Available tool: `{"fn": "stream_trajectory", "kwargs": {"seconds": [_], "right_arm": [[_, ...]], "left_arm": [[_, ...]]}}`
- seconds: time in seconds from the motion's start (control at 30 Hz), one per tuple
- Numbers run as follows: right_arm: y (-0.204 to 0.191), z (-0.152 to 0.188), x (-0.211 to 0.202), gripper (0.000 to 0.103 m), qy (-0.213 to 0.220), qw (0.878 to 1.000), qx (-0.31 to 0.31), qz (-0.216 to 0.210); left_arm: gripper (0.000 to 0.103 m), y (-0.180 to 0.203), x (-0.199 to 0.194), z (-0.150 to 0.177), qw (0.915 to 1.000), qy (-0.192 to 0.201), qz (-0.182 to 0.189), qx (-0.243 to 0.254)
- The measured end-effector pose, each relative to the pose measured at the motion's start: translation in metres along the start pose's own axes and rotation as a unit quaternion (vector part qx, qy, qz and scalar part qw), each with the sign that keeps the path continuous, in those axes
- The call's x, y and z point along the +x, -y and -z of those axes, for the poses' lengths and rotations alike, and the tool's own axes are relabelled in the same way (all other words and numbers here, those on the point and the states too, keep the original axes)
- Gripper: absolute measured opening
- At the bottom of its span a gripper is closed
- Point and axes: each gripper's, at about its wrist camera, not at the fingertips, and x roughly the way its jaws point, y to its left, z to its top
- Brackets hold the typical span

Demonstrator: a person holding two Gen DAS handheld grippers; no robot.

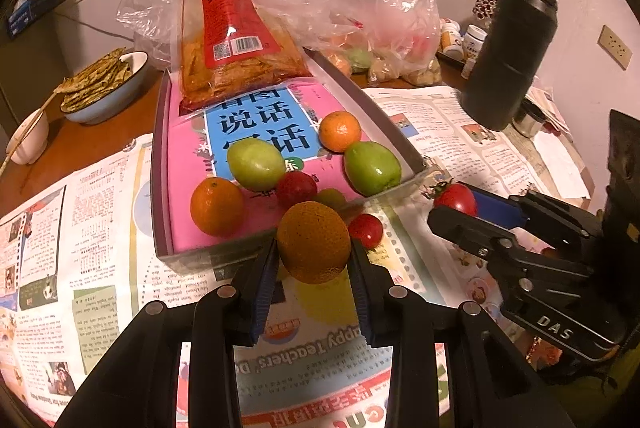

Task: Organize fruits
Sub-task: 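Lift the brown fruit with the left tool while the right tool lifts the tomato toward the book, then lower the brown fruit onto the book with the left tool while the right tool lowers the tomato there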

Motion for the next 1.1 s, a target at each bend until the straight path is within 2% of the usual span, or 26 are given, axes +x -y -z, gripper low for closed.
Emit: {"fn": "stream_trajectory", "kwargs": {"seconds": [0.53, 1.1], "right_arm": [[0.02, -0.031, 0.024, 0.03, 0.006, 1.0, 0.016, 0.015], [0.039, -0.046, 0.041, 0.03, 0.009, 0.999, 0.03, 0.022]], "left_arm": [[0.035, -0.008, 0.039, -0.026, 0.9997, -0.013, -0.022, -0.005], [0.036, -0.02, 0.05, -0.032, 0.9992, -0.013, -0.033, -0.017]]}}
